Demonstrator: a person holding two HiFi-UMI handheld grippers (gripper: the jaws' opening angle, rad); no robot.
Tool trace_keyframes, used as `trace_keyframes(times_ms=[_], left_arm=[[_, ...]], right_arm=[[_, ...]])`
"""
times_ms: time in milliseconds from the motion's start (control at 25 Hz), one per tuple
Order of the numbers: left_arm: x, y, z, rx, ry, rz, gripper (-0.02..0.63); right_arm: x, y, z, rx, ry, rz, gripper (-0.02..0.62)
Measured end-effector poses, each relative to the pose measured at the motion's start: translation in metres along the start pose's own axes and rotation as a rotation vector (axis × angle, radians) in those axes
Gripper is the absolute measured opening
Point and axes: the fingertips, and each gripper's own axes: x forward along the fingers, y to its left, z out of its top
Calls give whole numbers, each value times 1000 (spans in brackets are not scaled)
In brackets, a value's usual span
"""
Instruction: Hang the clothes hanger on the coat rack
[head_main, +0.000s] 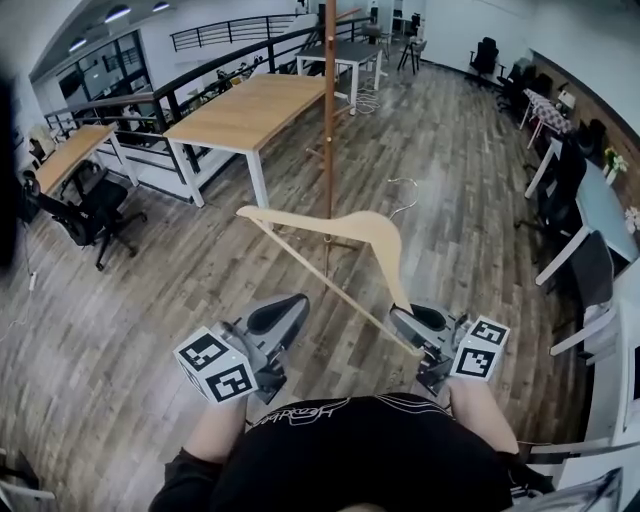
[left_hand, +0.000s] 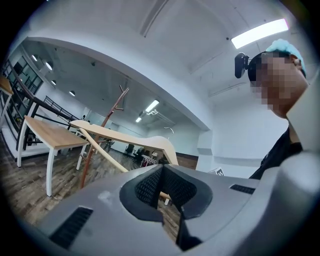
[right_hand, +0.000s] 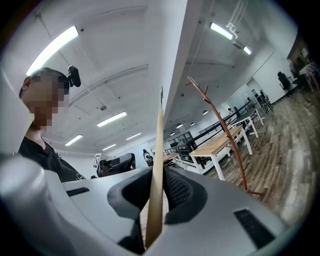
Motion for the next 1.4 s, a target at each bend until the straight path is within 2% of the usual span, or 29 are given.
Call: trace_keyframes(times_ms=[280, 520, 960, 1160, 1400], left_arm=[[51, 19, -2, -25, 20, -1, 8], [128, 42, -5, -36, 36, 35, 8], [280, 72, -7, -12, 37, 76, 8], [310, 84, -6, -14, 30, 79, 8], [329, 136, 4, -32, 16, 119, 8]], right_arm=[[-9, -47, 14, 24, 4, -11, 78], [-24, -121, 44, 51, 16, 11, 78], [-61, -253, 110, -11, 43, 46, 78], [-60, -286, 123, -27, 56, 61, 78], [-26, -327, 140, -42, 75, 77, 80]])
